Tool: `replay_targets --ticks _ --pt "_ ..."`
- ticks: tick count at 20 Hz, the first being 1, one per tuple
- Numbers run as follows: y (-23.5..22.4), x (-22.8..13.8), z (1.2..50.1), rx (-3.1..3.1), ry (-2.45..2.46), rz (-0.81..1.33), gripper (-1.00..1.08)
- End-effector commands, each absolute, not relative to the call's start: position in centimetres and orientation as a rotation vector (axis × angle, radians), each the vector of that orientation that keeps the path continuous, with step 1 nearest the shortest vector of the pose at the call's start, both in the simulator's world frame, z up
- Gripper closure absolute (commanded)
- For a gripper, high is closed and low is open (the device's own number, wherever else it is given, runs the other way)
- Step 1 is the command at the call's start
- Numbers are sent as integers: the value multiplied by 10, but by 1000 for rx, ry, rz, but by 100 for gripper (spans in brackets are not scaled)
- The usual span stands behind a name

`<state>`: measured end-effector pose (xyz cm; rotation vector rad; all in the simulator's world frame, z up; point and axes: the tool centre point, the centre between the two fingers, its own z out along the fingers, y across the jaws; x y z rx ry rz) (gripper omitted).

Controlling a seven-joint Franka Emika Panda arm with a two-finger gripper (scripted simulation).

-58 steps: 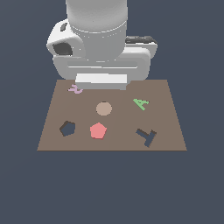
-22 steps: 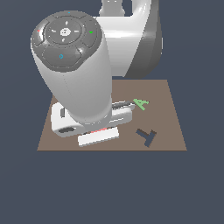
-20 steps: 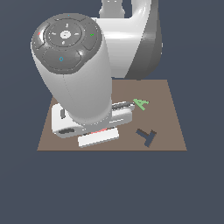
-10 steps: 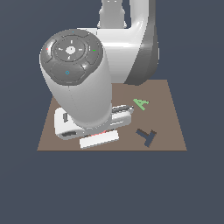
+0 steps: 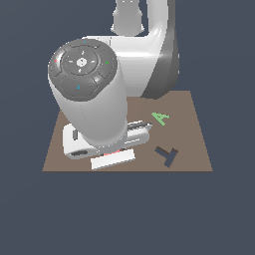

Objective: Insert a designated object into the corresponding slot on a board.

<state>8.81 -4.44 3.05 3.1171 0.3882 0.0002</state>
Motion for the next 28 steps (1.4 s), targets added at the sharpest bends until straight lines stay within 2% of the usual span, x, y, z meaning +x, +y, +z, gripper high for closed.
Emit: replay_targets --ticks 1,14,28 --pt "-44 88 30 3117 389 0 108" --pt "-58 83 32 3106 469 0 108" --pt "-119 70 37 3032 817 -1 108"
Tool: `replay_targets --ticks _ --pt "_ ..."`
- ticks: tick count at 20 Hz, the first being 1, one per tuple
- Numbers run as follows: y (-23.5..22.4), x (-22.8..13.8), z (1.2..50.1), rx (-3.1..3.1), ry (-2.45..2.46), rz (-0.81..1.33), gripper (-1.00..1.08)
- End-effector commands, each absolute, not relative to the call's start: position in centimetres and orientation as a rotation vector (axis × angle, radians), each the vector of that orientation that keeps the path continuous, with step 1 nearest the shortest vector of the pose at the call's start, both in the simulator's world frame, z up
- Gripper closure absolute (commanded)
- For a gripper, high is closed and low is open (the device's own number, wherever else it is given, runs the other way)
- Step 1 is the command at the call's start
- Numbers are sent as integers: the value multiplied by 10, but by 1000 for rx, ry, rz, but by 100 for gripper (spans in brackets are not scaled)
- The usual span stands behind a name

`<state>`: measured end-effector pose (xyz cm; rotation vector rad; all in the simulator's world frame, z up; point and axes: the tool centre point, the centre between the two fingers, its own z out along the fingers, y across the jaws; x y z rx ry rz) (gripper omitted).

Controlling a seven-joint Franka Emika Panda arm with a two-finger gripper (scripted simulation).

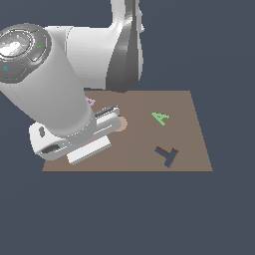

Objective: Insert a designated object into the corresponding slot on a board.

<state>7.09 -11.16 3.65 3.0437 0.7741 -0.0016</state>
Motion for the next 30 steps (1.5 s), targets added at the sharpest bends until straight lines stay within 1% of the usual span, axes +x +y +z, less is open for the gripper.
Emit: replay_targets --ticks 1,11,24,25,30 --pt "-123 70 38 3026 840 -1 108" --pt "-151 71 40 2980 990 -2 108" --pt "-154 72 30 2974 1008 -2 108" --pt "-154 72 30 2974 1008 -2 -92" --pt "-154 72 30 2974 1008 -2 -92"
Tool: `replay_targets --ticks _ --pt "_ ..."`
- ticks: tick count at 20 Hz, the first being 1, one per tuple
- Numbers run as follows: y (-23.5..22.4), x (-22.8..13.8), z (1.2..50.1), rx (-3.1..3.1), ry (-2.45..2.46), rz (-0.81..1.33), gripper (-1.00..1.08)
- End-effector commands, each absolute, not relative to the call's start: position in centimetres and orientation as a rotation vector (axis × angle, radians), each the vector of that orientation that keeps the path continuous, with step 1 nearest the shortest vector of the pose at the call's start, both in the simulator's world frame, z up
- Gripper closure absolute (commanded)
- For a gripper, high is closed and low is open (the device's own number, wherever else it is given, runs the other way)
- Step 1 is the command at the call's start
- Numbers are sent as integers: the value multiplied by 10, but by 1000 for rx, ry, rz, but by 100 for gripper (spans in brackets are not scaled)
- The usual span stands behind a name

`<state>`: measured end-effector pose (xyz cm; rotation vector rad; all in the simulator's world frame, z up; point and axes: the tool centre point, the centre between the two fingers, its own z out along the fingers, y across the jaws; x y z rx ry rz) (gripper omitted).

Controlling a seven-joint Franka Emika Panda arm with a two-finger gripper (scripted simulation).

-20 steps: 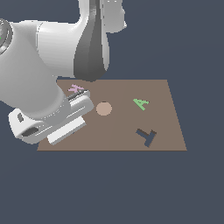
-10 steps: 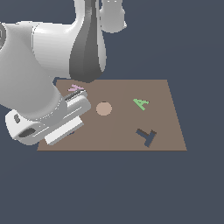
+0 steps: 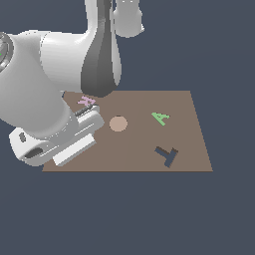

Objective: Insert a designated object into the corresponding slot on a board.

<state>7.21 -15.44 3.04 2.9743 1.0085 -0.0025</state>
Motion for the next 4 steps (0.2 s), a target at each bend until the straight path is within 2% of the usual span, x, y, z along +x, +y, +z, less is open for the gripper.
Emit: replay_targets --ticks 1,4 --pt "-154 72 30 2974 1008 -2 -92" --pt "-154 72 30 2974 1008 -2 -92"
